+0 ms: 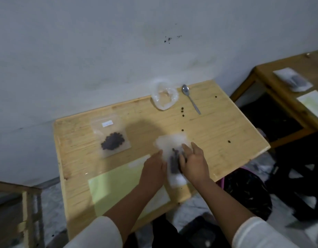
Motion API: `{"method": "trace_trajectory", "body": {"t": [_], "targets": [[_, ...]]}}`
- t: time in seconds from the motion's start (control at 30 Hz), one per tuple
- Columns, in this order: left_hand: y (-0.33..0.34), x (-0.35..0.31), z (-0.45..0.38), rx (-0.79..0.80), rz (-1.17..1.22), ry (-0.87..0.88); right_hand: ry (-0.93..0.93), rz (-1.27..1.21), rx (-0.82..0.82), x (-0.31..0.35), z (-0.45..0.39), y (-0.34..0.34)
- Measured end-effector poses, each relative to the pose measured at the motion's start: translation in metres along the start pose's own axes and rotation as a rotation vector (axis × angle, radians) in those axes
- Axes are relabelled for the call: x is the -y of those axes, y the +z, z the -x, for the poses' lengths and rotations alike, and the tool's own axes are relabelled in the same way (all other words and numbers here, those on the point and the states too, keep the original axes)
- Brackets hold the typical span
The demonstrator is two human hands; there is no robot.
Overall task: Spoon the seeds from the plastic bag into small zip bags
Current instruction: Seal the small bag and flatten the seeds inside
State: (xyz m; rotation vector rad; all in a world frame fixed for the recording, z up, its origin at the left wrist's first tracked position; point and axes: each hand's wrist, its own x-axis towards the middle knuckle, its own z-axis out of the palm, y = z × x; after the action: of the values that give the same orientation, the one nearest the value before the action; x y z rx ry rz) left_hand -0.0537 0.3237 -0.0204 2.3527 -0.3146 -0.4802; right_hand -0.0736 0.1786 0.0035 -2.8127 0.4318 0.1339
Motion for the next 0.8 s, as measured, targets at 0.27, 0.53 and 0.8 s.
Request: {"method": "trace_trajectory", "body": {"t": [0.27,0.53,0.8], "targets": [[0.010,-0.012,-0.002,-0.046,0.008,-0.073,-0.012,-0.167,-0.027,-0.013,-0.003,0.004],[-0.014,-0.022,0.001,-0.330,0.237,-0.100,-0.110,-0.482,-0.204,0.005,-0.018,-0.016],[-0.068,0.015,0.036,-0.345,0.600,-0.179,-0.187,-0.712,0.137,0.061,-0.001,-0.012]]}}
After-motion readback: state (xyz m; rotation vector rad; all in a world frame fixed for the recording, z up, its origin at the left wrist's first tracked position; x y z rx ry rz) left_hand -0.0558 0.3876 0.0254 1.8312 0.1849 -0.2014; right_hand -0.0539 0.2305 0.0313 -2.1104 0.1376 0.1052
